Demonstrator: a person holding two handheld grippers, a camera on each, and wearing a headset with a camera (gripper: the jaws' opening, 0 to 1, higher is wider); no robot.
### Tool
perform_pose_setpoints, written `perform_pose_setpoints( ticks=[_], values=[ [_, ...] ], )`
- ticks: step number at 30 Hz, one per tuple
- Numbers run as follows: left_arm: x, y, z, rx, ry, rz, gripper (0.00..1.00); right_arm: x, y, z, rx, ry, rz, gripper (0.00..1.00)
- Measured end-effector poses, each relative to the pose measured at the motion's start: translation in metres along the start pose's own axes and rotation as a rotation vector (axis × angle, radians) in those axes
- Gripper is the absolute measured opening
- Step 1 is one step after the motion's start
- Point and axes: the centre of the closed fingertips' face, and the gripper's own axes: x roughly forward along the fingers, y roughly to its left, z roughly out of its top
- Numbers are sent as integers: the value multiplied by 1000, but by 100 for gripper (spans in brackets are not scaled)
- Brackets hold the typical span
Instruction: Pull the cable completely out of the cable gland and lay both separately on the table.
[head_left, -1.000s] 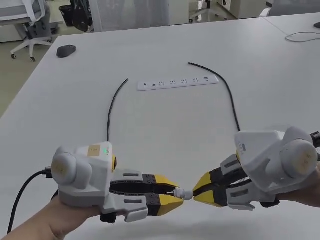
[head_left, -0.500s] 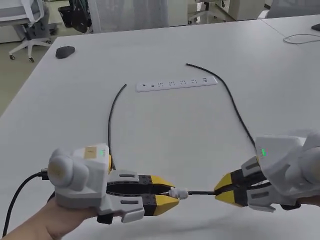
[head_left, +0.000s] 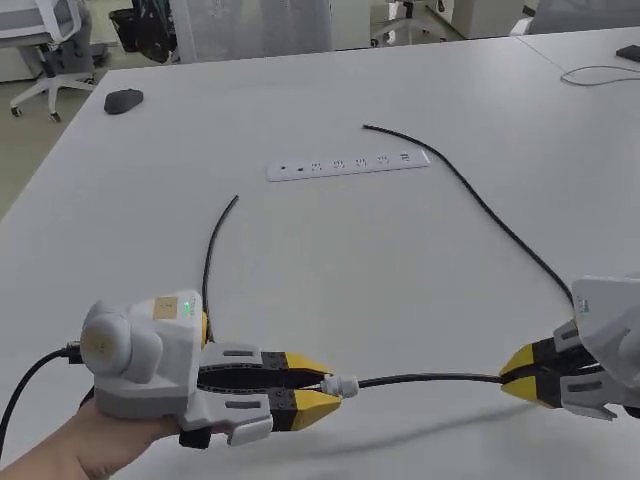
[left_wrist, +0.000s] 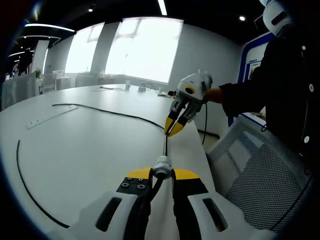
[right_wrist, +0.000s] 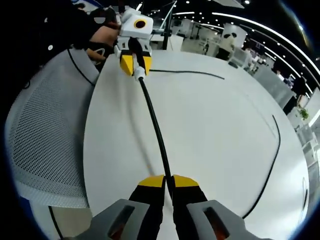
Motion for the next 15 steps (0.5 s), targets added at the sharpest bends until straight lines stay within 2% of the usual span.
perform_pose_setpoints(
  ticks=[3,6,9,13,15],
  values=[
    [0,1,-3,-1,6,4,15,1,-2,-16,24,55,2,0],
    [-1,2,-5,-5,8,6,15,3,-4,-29,44,90,2,0],
    [-1,2,-7,-6,15,9,15,3,-5,-36,42,110,-2,0],
    [-1,3,-7,-8,15,13,15,2,-7,-33,9,136,-25,0],
    [-2,4,-7,-10,13,13,15,2,-6,-33,12,149,-3,1]
  ],
)
